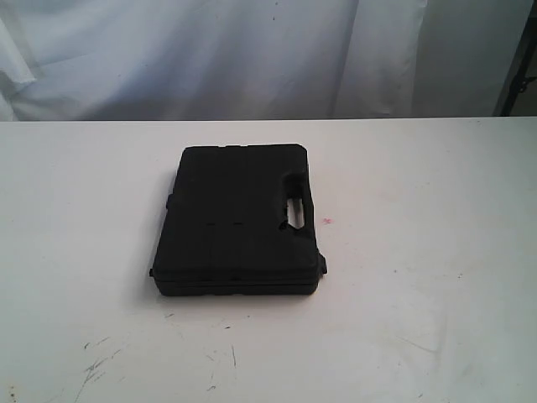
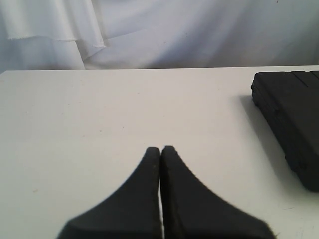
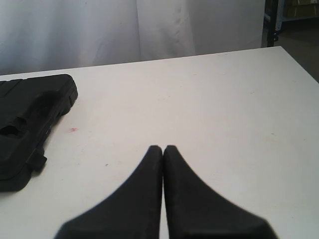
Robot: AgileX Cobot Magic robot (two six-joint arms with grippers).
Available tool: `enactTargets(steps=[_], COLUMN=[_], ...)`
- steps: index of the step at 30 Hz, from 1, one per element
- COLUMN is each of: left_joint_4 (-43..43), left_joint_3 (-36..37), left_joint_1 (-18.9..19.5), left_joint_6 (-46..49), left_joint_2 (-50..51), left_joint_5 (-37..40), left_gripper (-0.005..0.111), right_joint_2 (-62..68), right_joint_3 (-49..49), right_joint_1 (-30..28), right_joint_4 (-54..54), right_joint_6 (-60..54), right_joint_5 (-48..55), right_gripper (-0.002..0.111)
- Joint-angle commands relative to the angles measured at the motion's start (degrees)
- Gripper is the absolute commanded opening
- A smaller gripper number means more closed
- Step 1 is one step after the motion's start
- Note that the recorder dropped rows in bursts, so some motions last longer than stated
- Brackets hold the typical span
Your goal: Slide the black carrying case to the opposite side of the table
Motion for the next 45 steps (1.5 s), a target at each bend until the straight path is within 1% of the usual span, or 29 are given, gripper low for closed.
enactTargets(steps=[1,18,20,23,25,30,32,36,39,42,45], left_joint_4=[-0.3,-0.3,-0.3,-0.3,-0.3,-0.3,-0.3,-0.3,-0.3,-0.3,-0.3], left_joint_3=[0.3,0.3,0.3,0.3,0.3,0.3,0.3,0.3,0.3,0.3,0.3], left_joint_1=[0.0,0.0,0.0,0.0,0.0,0.0,0.0,0.0,0.0,0.0,0.0], left_joint_6=[0.4,0.4,0.4,0.4,0.4,0.5,0.5,0.5,0.5,0.5,0.5], left_joint_2=[-0.2,-0.2,-0.2,-0.2,-0.2,-0.2,-0.2,-0.2,-0.2,-0.2,-0.2], left_joint_5=[-0.3,-0.3,-0.3,-0.3,-0.3,-0.3,-0.3,-0.3,-0.3,-0.3,-0.3], left_gripper=[0.000,0.000,0.000,0.000,0.000,0.000,0.000,0.000,0.000,0.000,0.000], right_joint_2=[-0.2,-0.2,-0.2,-0.2,-0.2,-0.2,-0.2,-0.2,-0.2,-0.2,0.2], right_joint_3=[0.1,0.1,0.1,0.1,0.1,0.1,0.1,0.1,0.1,-0.1,-3.9], right_joint_1=[-0.4,-0.4,-0.4,-0.4,-0.4,-0.4,-0.4,-0.4,-0.4,-0.4,-0.4], right_joint_4=[0.2,0.1,-0.8,-5.0,-4.9,-3.0,-0.9,3.7,3.9,4.4,4.4], right_joint_6=[0.3,0.3,0.3,0.1,0.1,0.7,3.1,5.6,4.7,4.4,4.9], right_joint_5=[-0.5,-0.5,-0.5,-1.6,-4.7,-21.8,-28.3,-38.1,-45.1,-45.8,-39.1], right_gripper=[0.000,0.000,0.000,0.000,0.000,0.000,0.000,0.000,0.000,0.000,0.000])
